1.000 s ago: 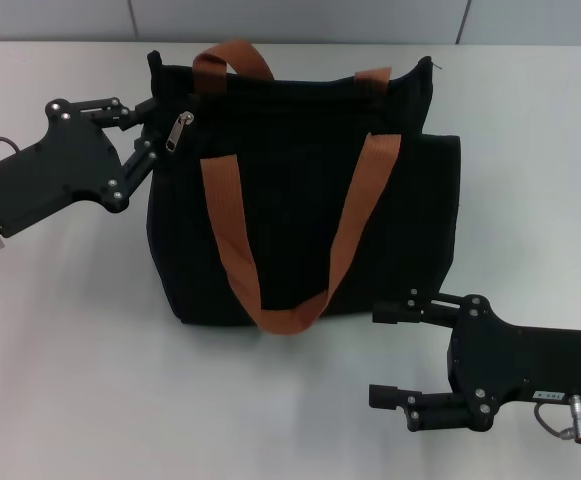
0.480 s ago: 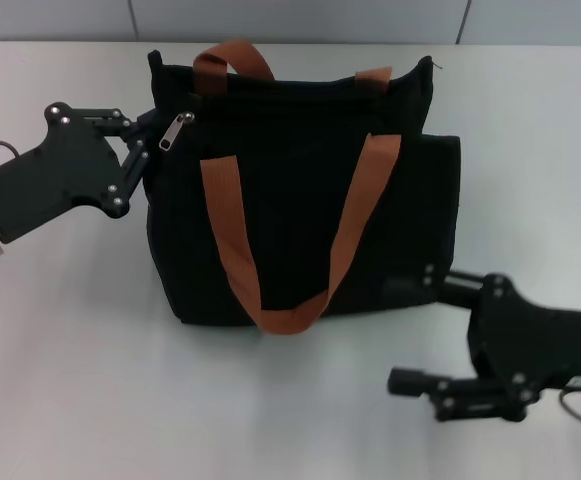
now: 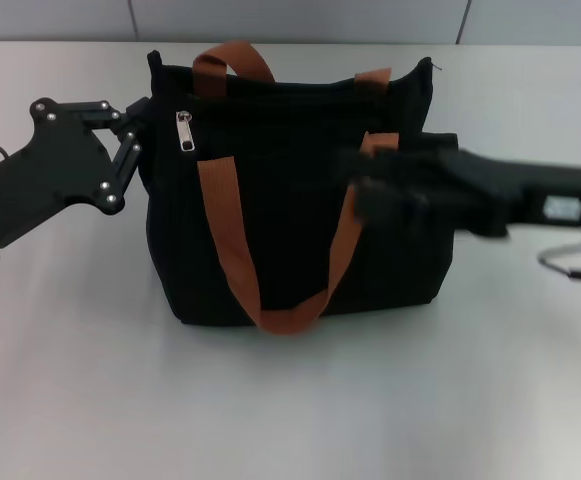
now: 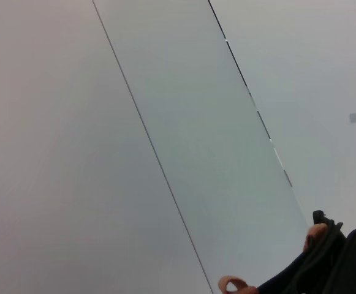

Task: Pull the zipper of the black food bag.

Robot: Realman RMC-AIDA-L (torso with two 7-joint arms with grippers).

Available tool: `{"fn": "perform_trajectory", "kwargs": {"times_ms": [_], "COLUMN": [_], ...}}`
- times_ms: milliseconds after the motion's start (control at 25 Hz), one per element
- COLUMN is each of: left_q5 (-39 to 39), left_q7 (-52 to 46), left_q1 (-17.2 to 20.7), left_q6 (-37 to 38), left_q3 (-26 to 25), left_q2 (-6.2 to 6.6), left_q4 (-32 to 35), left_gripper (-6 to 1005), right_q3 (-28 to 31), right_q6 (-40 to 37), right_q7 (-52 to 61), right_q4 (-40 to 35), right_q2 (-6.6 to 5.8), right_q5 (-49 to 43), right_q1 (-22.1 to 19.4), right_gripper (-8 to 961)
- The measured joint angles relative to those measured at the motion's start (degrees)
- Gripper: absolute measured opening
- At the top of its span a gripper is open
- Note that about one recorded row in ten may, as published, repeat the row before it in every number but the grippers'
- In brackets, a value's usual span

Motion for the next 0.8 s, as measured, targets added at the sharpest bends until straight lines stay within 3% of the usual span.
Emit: {"fn": "perform_trajectory", "kwargs": {"times_ms": [240, 480, 720, 800], "left_q5": [-0.03, -0.41, -1.53, -2.73], "left_q7": [0.08, 0.08, 1.26, 2.71], "left_q1": [0.03, -0.23, -0.47, -0.47], "left_q6": [0.13, 0.24, 0.72, 0.96], "left_q3": [-0.02, 0.01, 0.03, 0.26], "left_q2": [-0.01, -0.09, -0.09, -0.09], "left_q4": [-0.34, -0.48, -1.42, -1.97], "left_gripper": [33, 35, 36, 37], "right_q3": [-1.22, -7.47, -9.40, -9.72], "right_q6": [6.63, 13.49, 19.41, 21.18], "right_q7": [10.72, 17.91, 24.05, 25.35], "right_q4": [-3.30, -6.32, -6.79, -6.86], "right_q2": [-0.36, -0.55, -0.40, -0.19], "right_q5": [-0.41, -1.05, -5.60, -6.45], "right_q1": [5.60, 9.46, 13.68, 15.07], "right_gripper": [796, 795, 694, 611]}}
